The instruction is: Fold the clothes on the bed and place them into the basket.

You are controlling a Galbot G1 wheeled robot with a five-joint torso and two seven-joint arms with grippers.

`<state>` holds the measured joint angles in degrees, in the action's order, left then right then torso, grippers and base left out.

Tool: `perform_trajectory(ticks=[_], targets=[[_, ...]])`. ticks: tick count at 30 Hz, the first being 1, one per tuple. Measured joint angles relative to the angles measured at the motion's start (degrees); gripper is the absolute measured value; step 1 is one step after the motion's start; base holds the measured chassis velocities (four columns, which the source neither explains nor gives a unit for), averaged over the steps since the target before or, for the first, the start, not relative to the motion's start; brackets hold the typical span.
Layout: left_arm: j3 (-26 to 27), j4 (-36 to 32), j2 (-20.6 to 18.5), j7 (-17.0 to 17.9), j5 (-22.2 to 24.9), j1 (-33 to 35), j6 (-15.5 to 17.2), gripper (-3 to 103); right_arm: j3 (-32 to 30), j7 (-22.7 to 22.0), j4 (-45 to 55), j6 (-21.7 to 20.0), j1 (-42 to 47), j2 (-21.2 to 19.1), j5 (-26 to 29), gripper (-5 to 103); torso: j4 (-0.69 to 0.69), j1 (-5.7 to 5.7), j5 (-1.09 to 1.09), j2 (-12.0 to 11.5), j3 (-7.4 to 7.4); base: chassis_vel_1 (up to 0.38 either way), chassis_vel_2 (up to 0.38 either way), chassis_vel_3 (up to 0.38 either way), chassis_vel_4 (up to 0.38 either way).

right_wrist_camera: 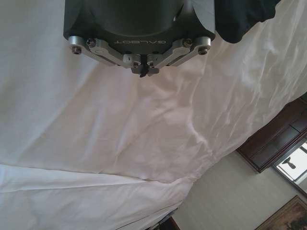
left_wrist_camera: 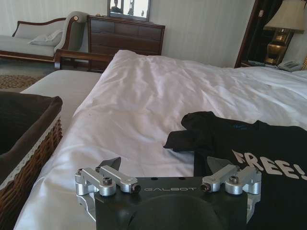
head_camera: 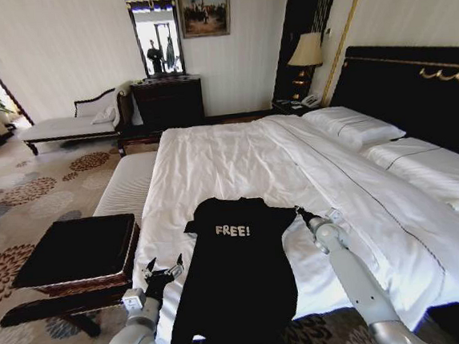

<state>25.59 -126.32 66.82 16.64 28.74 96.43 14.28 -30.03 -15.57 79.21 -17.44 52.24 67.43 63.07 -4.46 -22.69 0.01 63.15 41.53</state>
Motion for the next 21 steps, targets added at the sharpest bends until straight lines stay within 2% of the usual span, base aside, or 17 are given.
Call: perform_trajectory(ticks=[10, 17, 21], targets=[[0.9, -0.2, -1.0, 0.0, 0.7, 1.0, 0.0, 100, -1.6, -2.3, 1.9, 0.9, 2.2, 1.9, -3.0, 0, 0.0, 0.0, -0.01, 0.0, 0.0, 0.0, 0.0, 0.0, 0.0], [-0.1, 0.2, -0.9, 0.4, 0.7, 0.2, 0.4, 100, -2.3, -5.6, 3.9, 2.2, 3.8, 3.0, -4.7, 0, 0.0, 0.0, -0.01, 0.0, 0.0, 0.0, 0.0, 0.0, 0.0], [-0.5, 0.6, -1.0, 0.4, 0.9, -0.4, 0.5, 100, -2.5, -5.2, 3.5, 2.2, 4.1, 3.2, -4.8, 0, 0.0, 0.0, -0.01, 0.0, 0.0, 0.0, 0.0, 0.0, 0.0]])
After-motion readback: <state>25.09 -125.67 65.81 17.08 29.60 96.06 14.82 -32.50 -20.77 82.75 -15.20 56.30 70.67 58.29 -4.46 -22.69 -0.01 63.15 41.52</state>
